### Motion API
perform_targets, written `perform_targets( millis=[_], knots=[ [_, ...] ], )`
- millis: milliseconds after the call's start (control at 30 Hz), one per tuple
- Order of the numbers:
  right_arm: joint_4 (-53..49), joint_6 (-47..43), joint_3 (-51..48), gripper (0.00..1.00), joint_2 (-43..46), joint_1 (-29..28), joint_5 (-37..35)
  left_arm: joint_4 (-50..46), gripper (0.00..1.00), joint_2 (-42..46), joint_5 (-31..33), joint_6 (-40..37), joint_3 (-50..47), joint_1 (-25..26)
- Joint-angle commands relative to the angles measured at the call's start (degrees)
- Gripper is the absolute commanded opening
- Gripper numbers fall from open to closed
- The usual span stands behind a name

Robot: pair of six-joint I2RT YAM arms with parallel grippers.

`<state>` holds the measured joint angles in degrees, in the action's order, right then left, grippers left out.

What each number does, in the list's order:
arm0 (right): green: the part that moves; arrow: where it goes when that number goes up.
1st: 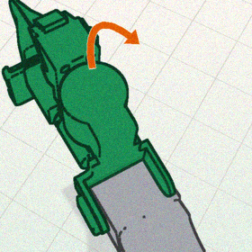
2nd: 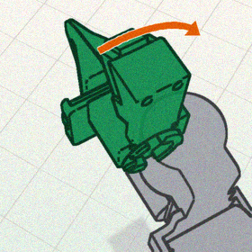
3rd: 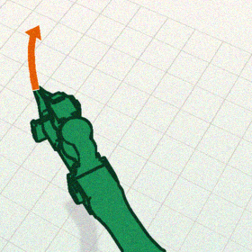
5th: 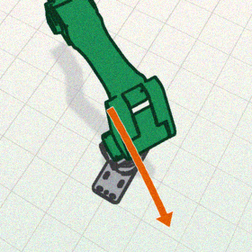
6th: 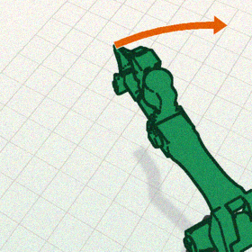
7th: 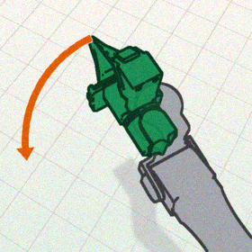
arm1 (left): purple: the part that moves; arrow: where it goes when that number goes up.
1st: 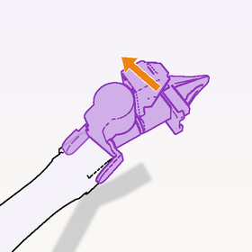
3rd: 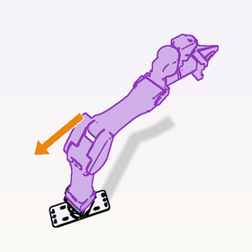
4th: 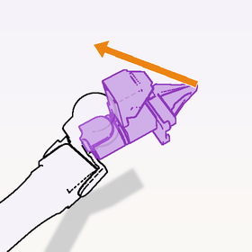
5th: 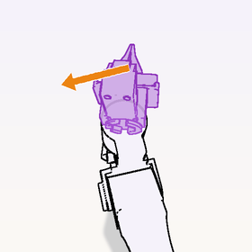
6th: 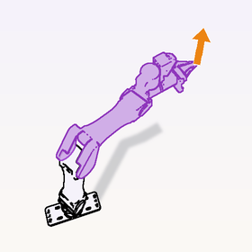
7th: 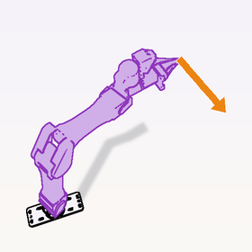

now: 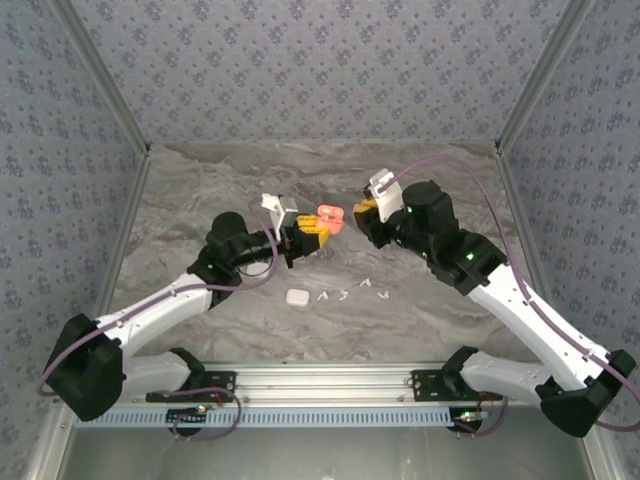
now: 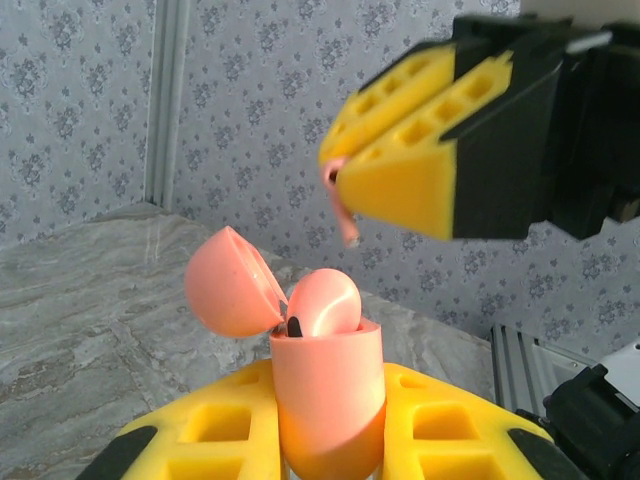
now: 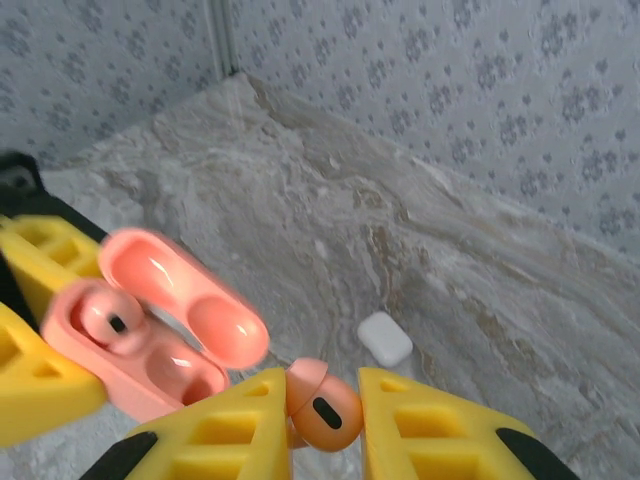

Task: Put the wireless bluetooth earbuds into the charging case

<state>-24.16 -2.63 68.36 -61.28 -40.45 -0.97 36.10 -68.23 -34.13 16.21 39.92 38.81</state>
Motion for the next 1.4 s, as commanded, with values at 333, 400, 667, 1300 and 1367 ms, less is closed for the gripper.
perform_targets(
  millis=[333,400,667,1300,1367],
  knots=[
    [1.6,-2.2,3.6,0.22,-4.2,-1.6,2.7,2.2,0.0,-0.6,-2.1,0.7,2.8,0.7],
    [1.1,-2.4,3.6,0.22,-4.5,-1.7,2.7,2.2,0.0,-0.7,-1.9,0.6,2.9,0.7],
    [-1.9,-3.3,3.5,0.22,-5.2,-1.9,2.0,2.0,0.0,-0.6,-1.5,0.3,2.8,0.7],
    [-4.4,-2.6,4.2,0.22,-6.4,-2.2,7.5,2.0,0.0,-0.8,-1.3,0.4,2.9,0.7],
    [-4.8,-2.6,4.2,0.24,-6.4,-2.2,7.9,2.0,0.0,-0.8,-1.3,0.3,3.0,0.7]
  ],
)
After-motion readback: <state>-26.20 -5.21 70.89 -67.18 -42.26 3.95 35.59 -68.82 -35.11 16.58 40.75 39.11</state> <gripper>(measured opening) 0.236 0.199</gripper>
